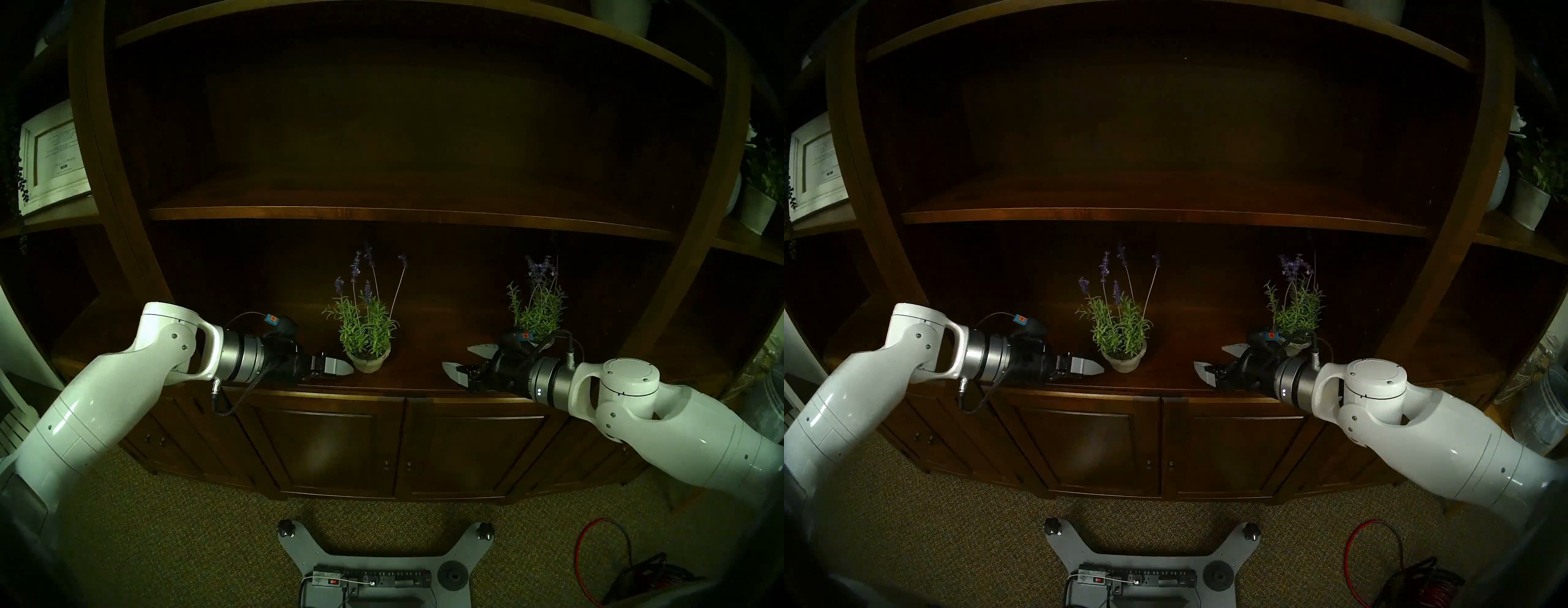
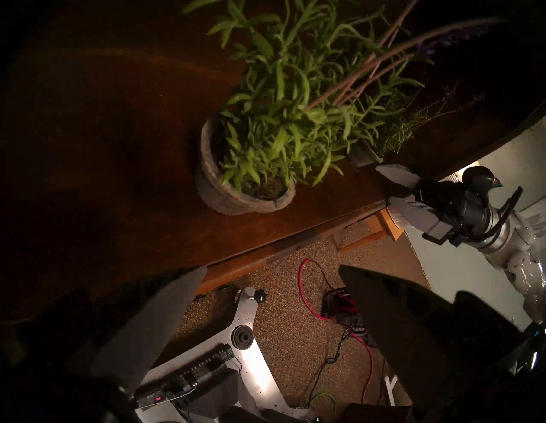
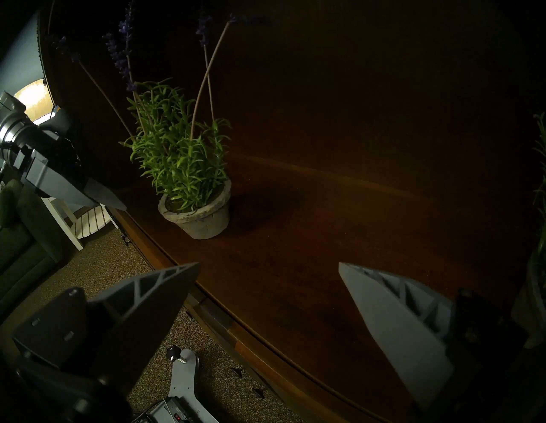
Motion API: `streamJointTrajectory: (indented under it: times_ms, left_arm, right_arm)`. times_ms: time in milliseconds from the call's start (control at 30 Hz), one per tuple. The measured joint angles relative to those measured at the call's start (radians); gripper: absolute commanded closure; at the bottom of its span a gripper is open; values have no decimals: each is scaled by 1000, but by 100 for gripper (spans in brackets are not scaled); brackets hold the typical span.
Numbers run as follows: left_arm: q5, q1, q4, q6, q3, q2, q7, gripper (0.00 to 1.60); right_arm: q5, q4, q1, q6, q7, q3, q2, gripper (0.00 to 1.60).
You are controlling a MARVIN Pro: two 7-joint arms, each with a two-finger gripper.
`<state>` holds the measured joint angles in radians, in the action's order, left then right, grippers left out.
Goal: Place the fake decorative plant upright
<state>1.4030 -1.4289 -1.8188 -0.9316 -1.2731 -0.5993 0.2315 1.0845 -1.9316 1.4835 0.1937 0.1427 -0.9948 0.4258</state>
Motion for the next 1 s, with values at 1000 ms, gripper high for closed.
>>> streamJointTrajectory:
  times_ms: [1000]
  left_arm:
    - [-317, -299, -300, 75, -50, 315, -134, 0]
  right_arm:
    - [0, 6, 0, 1, 0, 17, 0, 0]
